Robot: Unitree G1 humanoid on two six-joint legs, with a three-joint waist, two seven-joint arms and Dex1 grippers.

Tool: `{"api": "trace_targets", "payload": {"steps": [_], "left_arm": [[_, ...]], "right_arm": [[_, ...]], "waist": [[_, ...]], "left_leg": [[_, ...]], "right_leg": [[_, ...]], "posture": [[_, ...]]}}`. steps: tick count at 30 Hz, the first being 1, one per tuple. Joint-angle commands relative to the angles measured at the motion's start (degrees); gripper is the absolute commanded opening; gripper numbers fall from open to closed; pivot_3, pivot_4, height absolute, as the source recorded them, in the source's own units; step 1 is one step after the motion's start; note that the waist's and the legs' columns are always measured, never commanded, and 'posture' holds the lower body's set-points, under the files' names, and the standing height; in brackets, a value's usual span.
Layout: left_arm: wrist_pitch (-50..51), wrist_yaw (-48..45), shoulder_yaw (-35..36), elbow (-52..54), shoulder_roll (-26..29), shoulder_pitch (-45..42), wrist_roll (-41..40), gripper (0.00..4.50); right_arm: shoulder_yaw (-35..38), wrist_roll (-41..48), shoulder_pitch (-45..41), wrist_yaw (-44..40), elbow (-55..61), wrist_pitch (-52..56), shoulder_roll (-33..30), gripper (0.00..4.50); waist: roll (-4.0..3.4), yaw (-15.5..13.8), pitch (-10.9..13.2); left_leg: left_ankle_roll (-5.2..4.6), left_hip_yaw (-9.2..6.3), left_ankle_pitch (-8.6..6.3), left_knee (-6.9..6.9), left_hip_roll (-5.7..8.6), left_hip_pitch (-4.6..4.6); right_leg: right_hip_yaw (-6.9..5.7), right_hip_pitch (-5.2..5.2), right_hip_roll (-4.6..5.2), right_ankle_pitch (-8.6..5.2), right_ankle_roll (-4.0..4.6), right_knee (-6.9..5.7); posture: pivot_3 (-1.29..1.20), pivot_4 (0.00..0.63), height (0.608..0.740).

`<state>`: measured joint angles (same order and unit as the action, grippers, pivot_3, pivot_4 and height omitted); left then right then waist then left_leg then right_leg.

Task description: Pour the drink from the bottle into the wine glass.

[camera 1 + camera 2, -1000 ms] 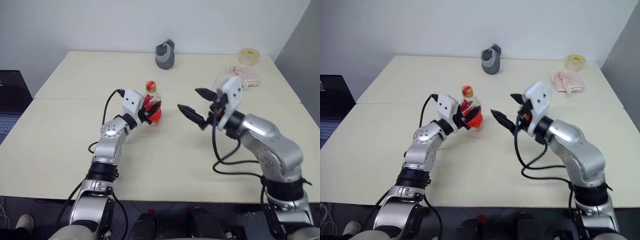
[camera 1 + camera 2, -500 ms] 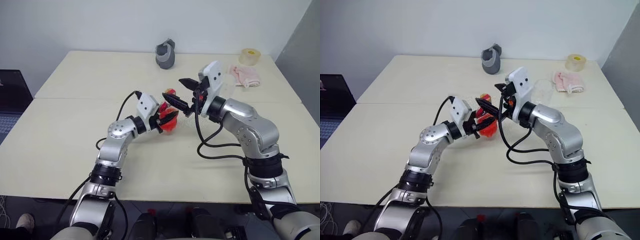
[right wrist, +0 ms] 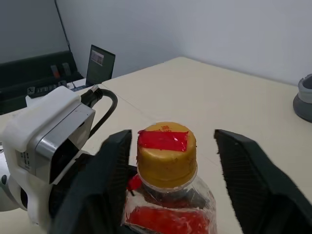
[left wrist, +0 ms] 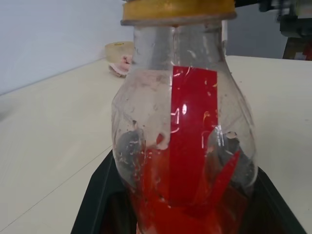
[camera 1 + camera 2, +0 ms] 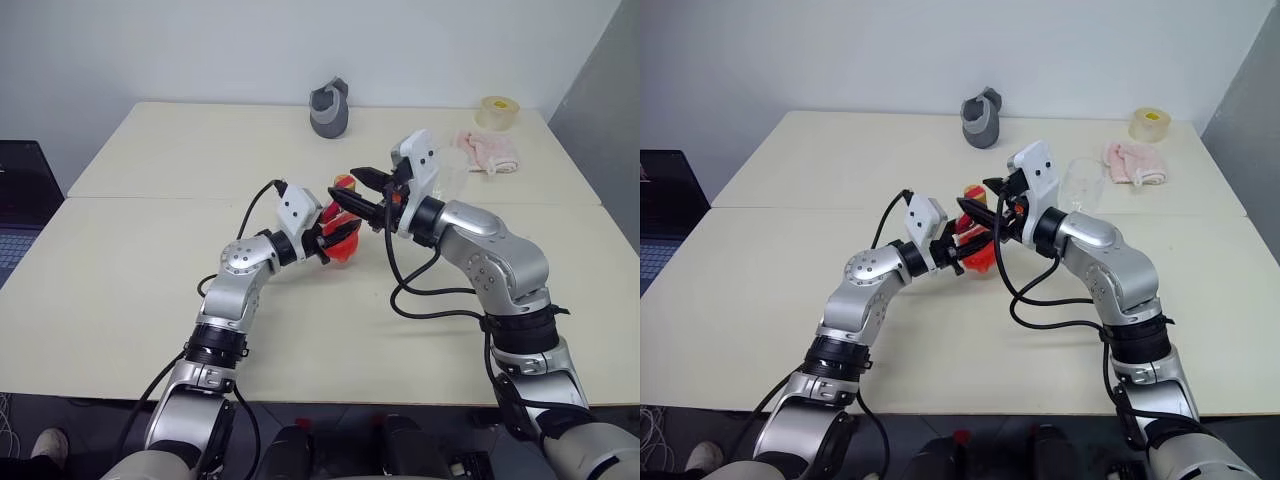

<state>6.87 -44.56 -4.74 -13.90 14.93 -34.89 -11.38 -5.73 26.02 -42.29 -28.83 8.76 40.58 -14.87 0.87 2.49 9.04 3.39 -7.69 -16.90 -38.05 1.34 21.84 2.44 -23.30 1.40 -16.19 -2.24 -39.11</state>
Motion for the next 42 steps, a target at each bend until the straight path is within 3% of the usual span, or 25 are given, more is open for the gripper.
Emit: {"api": "trace_targets", "payload": {"steps": [1, 2, 8, 17, 24, 33, 42], "left_arm": [[-1.91, -0.29, 0.15, 1.18, -0.32, -1.77, -0.46, 1.59], [-1.9, -0.27, 0.14, 1.24, -0.32, -1.72, -0.46, 1.59], [-0.64, -0.06, -0.15, 4.64, -0.39, 0.63, -1.06, 1.59], [8.79, -9.86, -4.27, 24.15, 3.65, 10.18, -10.59, 1.59], [13.96, -12.57, -4.0, 31.42, 6.75, 12.82, -15.82, 1.59], [14.63, -10.94, 0.49, 31.78, 12.03, 17.29, -15.24, 1.59], [10.6, -6.92, 1.25, 20.94, 12.14, 13.34, -10.0, 1.59]], "right_arm": [[1.31, 0.6, -1.29, -0.34, 1.92, -0.96, 0.56, 1.44], [1.32, 0.62, -1.3, -0.4, 2.01, -0.93, 0.62, 1.24], [0.57, 0.83, -1.17, -1.87, 2.18, -1.34, 0.66, 1.24], [-6.37, 2.04, -2.6, -25.54, -2.13, -9.71, -4.01, 1.24], [-6.74, 2.68, -5.72, -33.63, -6.79, -9.28, -3.93, 1.24], [0.1, 9.49, -0.68, -29.64, 4.24, 2.84, -9.88, 4.29], [1.49, 8.28, 2.22, -17.44, 12.17, 4.68, -8.65, 4.29]], "waist": [[0.0, 0.02, 0.0], [0.0, 0.03, 0.0], [0.0, 0.06, 0.0], [-0.02, 0.69, 0.02], [-0.05, 0.7, 0.04], [-0.07, 0.13, 0.04], [-0.1, -0.14, 0.07]], "left_leg": [[0.0, 0.0, 0.0, 0.0, 0.0, 0.0], [0.0, 0.0, 0.0, 0.0, 0.0, 0.0], [0.0, -0.02, 0.0, 0.0, 0.0, 0.0], [-0.08, -0.02, -0.05, 0.03, -0.04, -0.02], [-0.1, -0.04, -0.06, 0.02, -0.06, -0.03], [-0.08, -0.09, -0.05, 0.02, -0.12, 0.0], [-0.12, -0.02, -0.07, 0.03, -0.05, -0.02]], "right_leg": [[0.0, 0.0, 0.0, 0.0, 0.0, 0.0], [0.0, 0.0, 0.0, 0.0, 0.0, 0.0], [0.01, -0.01, 0.0, 0.0, 0.0, 0.0], [0.03, 0.0, 0.0, 0.0, 0.0, 0.01], [0.02, 0.01, 0.0, 0.0, 0.0, 0.01], [0.0, 0.02, 0.13, 0.0, 0.0, 0.04], [0.01, 0.01, 0.07, 0.0, 0.0, 0.03]], "posture": [[0.0, 0.15, 0.74], [0.0, 0.15, 0.74], [0.0, 0.15, 0.74], [0.0, 0.15, 0.74], [0.0, 0.15, 0.74], [0.0, 0.15, 0.74], [0.0, 0.15, 0.74]]}}
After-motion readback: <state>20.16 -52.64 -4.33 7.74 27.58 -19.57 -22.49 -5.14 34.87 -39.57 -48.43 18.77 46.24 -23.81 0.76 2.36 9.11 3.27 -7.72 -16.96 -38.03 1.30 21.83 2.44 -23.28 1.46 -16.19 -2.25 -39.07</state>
